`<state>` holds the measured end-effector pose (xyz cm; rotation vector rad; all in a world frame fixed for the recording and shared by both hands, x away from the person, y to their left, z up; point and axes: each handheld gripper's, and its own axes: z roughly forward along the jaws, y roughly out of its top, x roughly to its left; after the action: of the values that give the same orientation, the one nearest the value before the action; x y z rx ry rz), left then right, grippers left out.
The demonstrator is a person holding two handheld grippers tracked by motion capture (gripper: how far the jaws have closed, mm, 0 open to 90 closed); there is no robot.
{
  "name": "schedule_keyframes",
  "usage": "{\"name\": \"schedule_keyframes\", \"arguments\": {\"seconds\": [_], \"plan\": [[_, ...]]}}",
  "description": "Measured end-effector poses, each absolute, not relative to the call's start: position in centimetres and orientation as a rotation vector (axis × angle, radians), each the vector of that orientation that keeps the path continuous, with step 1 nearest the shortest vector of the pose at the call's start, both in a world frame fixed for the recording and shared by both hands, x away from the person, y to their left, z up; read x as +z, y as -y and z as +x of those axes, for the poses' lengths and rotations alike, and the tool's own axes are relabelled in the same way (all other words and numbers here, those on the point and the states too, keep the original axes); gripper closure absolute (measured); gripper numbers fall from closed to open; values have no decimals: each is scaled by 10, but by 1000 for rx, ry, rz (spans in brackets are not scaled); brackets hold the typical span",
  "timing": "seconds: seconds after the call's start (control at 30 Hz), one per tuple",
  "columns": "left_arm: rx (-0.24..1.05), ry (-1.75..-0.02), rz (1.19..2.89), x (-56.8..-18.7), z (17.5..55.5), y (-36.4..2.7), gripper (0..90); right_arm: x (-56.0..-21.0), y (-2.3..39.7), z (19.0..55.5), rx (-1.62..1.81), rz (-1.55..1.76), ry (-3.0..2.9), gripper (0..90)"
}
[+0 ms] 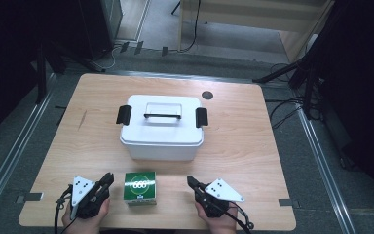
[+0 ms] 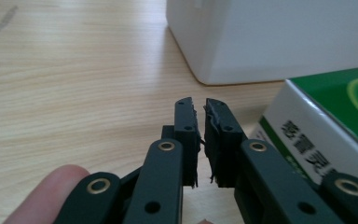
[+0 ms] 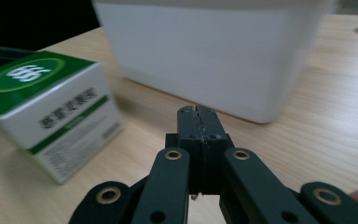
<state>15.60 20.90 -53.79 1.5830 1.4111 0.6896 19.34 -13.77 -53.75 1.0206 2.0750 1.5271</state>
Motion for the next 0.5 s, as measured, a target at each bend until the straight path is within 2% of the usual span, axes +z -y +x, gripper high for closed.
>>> {"name": "schedule_keyframes", "arguments": {"seconds": [0.17, 0.5], "plan": [[629, -1382, 1604, -537, 151, -202, 896, -542, 117, 190, 1556, 1004, -2122, 900], [569, -1334, 1657, -537, 145, -179, 900, -549, 86, 186, 1586, 973, -2195, 900]]}}
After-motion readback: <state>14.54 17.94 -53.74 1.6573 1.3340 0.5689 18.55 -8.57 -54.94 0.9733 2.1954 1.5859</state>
